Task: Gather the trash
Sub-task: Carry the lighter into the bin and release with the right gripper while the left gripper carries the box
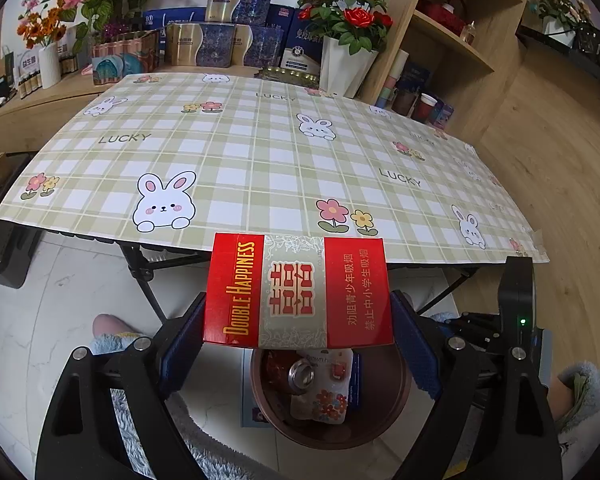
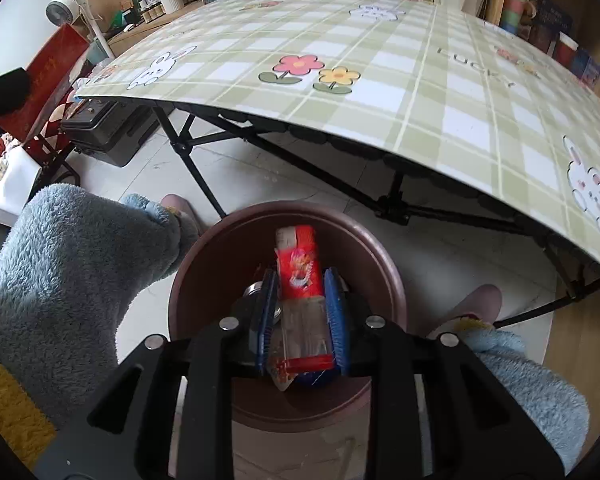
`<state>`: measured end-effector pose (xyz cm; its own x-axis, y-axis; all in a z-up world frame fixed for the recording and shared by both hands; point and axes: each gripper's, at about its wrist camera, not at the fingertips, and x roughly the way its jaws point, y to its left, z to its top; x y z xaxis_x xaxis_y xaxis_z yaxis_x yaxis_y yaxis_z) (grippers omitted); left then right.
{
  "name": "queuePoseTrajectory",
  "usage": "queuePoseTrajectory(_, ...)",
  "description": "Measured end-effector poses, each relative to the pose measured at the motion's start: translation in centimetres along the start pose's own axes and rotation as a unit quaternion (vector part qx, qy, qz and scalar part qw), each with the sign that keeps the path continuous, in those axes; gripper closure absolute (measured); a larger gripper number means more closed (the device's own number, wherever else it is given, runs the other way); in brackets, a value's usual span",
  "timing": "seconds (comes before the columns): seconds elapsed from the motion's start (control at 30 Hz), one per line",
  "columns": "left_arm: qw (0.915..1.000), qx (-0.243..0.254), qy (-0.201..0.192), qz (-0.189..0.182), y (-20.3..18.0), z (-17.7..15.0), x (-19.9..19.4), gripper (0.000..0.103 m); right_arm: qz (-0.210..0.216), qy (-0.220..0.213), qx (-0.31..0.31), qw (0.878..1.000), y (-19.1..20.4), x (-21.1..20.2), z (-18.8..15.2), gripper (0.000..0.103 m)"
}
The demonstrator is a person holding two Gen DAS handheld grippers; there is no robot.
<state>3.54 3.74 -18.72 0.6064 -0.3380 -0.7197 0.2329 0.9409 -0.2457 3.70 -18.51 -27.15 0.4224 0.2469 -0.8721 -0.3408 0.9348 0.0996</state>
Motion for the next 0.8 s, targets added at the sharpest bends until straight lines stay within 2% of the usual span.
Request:
queuePoseTrajectory(0.03, 1.0000, 0.000, 0.001, 0.000, 0.0, 0.0, 0.1, 0.018, -0.002, -0.004, -0.002, 1.000, 0.0, -0.2, 0.1, 0.067)
queuePoseTrajectory(0.1, 1.0000, 0.000, 0.003, 0.000, -0.1, 0.0, 0.3, 0.018, -0.008, -0.016, -0.004, 1.000, 0.0, -0.8, 0.2, 0.054)
queuePoseTrajectory(0.23, 1.0000, 0.000, 0.006, 0.001, -0.2, 0.1, 0.5, 0.018, -0.031, -0.047, -0.015, 0.998, 0.0, -2.7, 0.6, 0.043)
queuePoseTrajectory(0.3, 1.0000, 0.002, 0.008, 0.002, -0.3, 0.1, 0.6, 0.018, -0.039, -0.071, -0.017, 0.997, 0.0, -4.0, 0.8, 0.026)
queuePoseTrajectory(0.4, 0.9999, 0.006, 0.014, 0.004, -0.6, -0.1, 1.0, 0.018, -0.043, -0.116, -0.005, 0.992, -0.2, -6.2, 1.2, 0.011)
queuePoseTrajectory(0.5, 0.9997, 0.012, 0.022, 0.004, -1.0, -0.3, 1.4, 0.018, -0.053, -0.148, 0.010, 0.988, -0.8, -7.8, 1.6, 0.006)
queuePoseTrajectory(0.8, 0.9982, 0.039, 0.044, 0.009, -2.7, -1.1, 2.6, 0.018, -0.087, -0.192, 0.060, 0.976, -2.8, -9.3, 1.3, 0.006)
